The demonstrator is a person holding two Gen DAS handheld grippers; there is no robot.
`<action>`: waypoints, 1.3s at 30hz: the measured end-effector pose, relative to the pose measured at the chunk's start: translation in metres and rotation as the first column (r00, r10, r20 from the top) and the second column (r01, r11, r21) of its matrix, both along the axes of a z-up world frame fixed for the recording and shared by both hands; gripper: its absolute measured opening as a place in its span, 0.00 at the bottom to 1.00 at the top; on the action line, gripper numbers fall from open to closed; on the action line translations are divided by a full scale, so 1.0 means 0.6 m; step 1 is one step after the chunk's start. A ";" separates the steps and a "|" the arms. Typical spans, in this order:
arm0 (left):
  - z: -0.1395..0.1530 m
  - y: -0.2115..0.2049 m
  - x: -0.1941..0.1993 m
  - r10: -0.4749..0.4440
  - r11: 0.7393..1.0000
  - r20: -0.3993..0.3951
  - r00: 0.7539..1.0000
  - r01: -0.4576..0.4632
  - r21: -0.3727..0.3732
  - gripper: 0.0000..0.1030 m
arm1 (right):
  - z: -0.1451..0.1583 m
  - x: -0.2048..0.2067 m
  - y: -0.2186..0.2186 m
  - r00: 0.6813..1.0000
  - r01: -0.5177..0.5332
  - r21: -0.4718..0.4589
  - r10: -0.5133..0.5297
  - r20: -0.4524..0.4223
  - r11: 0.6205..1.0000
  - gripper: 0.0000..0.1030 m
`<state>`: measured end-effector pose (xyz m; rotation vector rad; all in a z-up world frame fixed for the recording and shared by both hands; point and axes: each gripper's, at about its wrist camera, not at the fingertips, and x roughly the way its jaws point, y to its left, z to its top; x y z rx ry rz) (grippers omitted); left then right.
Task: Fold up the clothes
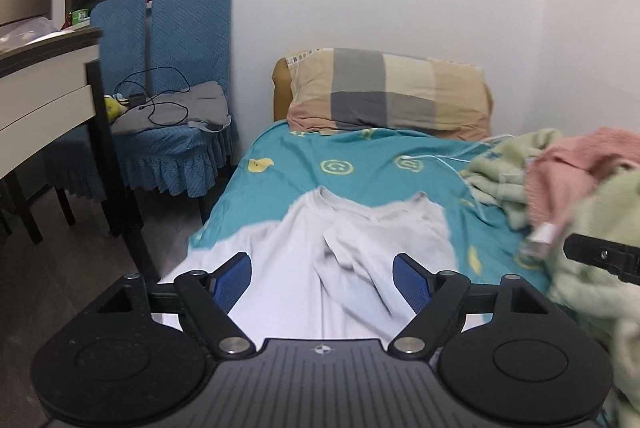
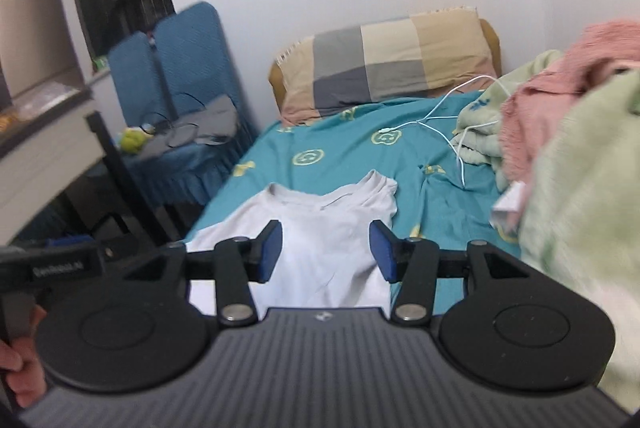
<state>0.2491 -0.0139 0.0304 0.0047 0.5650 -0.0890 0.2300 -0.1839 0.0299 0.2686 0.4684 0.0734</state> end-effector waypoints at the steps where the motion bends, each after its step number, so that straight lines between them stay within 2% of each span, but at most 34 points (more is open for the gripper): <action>1: 0.005 0.001 -0.035 0.002 1.000 0.007 1.000 -0.002 0.000 0.79 | 0.005 -0.031 0.004 1.000 0.006 -0.011 -0.006 0.011 1.000 0.62; 4: 0.010 0.002 -0.131 -0.012 1.000 0.028 1.000 0.013 -0.022 0.85 | 0.012 -0.121 0.023 0.999 0.017 -0.064 -0.014 0.045 0.998 0.63; 6: 0.004 -0.002 -0.180 -0.045 0.999 0.024 0.999 0.045 -0.021 0.93 | 0.007 -0.170 0.032 0.999 0.017 -0.087 -0.013 0.047 0.996 0.66; 7: 0.001 -0.005 -0.204 -0.061 0.998 0.022 0.998 0.061 -0.020 0.95 | 0.001 -0.190 0.034 0.999 0.015 -0.084 -0.012 0.042 0.996 0.76; 11: -0.026 -0.011 -0.262 -0.063 0.998 0.017 0.998 0.063 -0.014 1.00 | -0.030 -0.243 0.038 1.000 0.015 -0.056 -0.014 0.011 0.998 0.76; 14: -0.051 -0.009 -0.288 -0.057 0.998 0.025 0.998 0.058 -0.008 1.00 | -0.059 -0.264 0.031 1.000 0.015 0.006 -0.015 -0.026 1.000 0.76; 17: -0.073 -0.005 -0.292 -0.055 0.998 0.016 0.998 0.055 0.003 1.00 | -0.076 -0.267 0.029 0.998 0.024 0.008 -0.023 -0.064 1.000 0.76; 26: -0.106 -0.011 -0.270 -0.079 0.997 -0.012 0.997 0.079 0.020 1.00 | -0.073 -0.246 0.006 0.997 0.075 0.020 -0.075 -0.018 0.997 0.76; 31: -0.130 -0.012 -0.260 -0.123 0.989 -0.087 0.989 0.116 -0.087 0.96 | -0.069 -0.244 -0.028 0.992 0.127 0.055 -0.126 -0.013 0.990 0.76; 33: -0.141 -0.018 -0.261 -0.170 0.977 -0.122 0.978 0.151 -0.149 0.92 | -0.063 -0.247 -0.041 0.988 0.154 0.064 -0.155 -0.002 0.986 0.76; 36: -0.162 -0.045 -0.274 -0.256 0.955 -0.160 0.953 0.223 -0.197 0.85 | -0.057 -0.256 -0.059 0.983 0.180 0.076 -0.181 0.009 0.981 0.76; 39: -0.189 -0.087 -0.297 -0.359 0.922 -0.199 0.912 0.315 -0.224 0.75 | -0.056 -0.263 -0.073 0.981 0.193 0.097 -0.195 0.007 0.976 0.76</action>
